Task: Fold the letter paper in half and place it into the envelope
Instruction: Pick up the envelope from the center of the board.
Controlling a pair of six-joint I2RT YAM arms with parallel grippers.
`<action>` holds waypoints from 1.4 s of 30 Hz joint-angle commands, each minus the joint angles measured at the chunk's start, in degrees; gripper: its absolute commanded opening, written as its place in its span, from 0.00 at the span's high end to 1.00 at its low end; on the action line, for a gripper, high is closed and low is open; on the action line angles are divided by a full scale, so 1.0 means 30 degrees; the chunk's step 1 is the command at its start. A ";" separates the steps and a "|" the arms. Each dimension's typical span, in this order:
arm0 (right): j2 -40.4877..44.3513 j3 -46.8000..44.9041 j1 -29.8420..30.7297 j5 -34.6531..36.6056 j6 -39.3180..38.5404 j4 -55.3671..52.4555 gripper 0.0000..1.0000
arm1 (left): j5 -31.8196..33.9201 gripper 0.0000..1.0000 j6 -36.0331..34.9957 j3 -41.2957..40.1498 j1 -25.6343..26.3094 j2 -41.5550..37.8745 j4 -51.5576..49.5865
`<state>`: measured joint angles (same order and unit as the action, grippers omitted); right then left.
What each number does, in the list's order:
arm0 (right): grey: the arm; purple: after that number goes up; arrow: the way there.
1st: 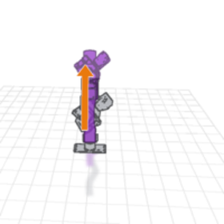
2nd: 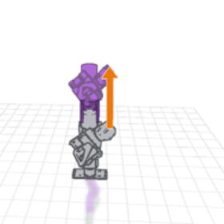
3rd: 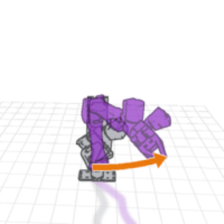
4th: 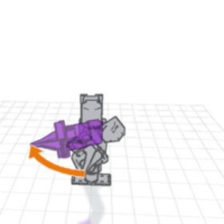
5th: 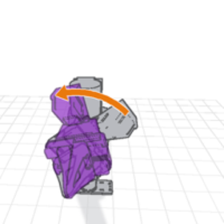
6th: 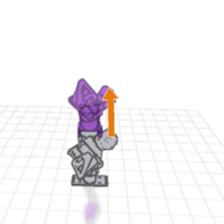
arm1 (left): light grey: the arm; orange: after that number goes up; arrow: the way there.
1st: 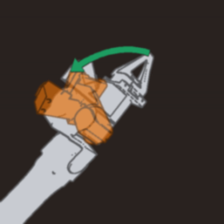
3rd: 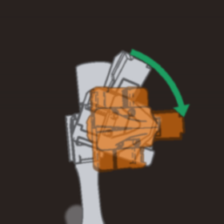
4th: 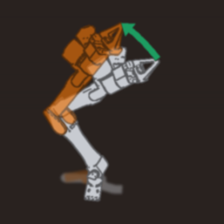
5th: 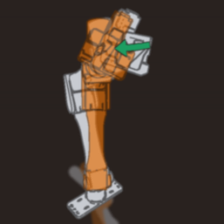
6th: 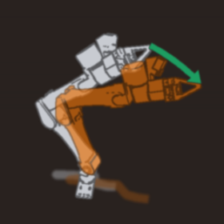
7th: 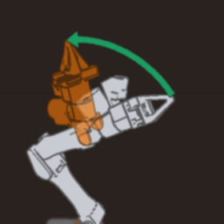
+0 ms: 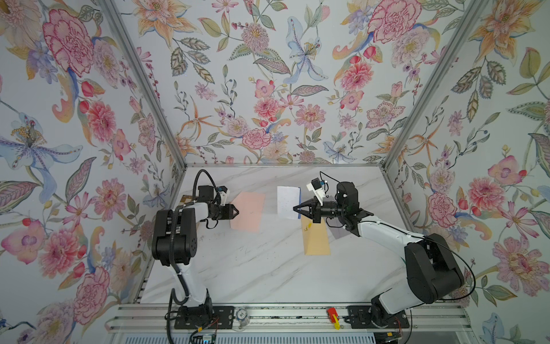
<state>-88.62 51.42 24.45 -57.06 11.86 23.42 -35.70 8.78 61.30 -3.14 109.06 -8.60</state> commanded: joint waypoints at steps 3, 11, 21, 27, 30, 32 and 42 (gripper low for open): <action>-0.0226 0.0297 0.0113 -0.0153 0.0171 0.0398 1.00 | 0.0336 0.64 -0.0261 0.0017 0.0280 0.0566 -0.0385; -0.0490 0.0772 0.0054 -0.0192 -0.0492 -0.0567 1.00 | 0.0710 0.90 -0.0546 0.0234 0.0546 -0.0175 -0.0455; -0.0311 0.5741 0.0385 0.4075 -0.8826 -1.0956 1.00 | 0.1554 1.00 -0.2089 0.1805 0.1547 -0.2884 -0.3207; 0.0315 0.8269 0.2141 1.1481 -1.8420 -1.4645 1.00 | 0.1500 1.00 -0.4090 0.4730 0.3269 -0.3596 -0.6998; 0.0672 0.7986 0.3076 1.4975 -2.3902 -1.4749 1.00 | 0.0694 1.00 -0.5058 0.6351 0.4149 -0.3086 -0.9147; 0.0768 0.7504 0.3535 1.7338 -2.6938 -1.4273 1.00 | -0.0507 1.00 -0.5269 0.7072 0.4482 -0.2719 -1.0061; 0.1028 0.7046 0.3941 2.1540 -3.1833 -1.3605 1.00 | -0.3239 1.00 -0.8251 0.8725 0.5348 -0.1043 -1.3770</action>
<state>-87.35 73.28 35.83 3.36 -77.76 -16.49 -42.28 -12.56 86.06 12.05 104.14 -43.90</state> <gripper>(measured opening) 0.046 0.049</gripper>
